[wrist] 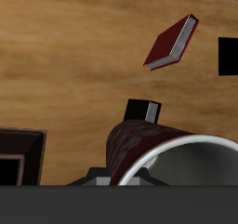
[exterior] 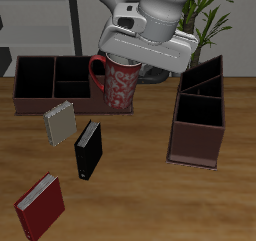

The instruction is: Place the red mug into the back desk caddy's right compartment

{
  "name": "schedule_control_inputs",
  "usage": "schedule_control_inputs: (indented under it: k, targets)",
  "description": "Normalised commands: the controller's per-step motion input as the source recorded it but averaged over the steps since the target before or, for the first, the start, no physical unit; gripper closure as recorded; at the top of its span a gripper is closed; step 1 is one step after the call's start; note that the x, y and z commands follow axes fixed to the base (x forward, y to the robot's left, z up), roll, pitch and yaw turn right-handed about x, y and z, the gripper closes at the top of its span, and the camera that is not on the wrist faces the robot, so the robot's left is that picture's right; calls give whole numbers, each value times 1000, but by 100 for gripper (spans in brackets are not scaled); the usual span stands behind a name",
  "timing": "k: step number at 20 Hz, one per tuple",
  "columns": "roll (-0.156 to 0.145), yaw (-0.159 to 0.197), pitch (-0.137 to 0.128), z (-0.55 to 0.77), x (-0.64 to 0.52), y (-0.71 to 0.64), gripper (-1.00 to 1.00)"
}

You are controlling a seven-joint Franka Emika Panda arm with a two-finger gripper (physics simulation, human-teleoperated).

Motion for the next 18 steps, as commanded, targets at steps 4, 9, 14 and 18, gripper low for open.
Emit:
schedule_control_inputs:
  k: [4,9,14,18]
  targets:
    - [-28,-12,-37,104,-549,-227,100]
    - [-9,23,-46,168,-464,-167,100]
    - [-4,35,-35,276,-449,-42,100]
    - [24,27,-7,212,-553,49,100]
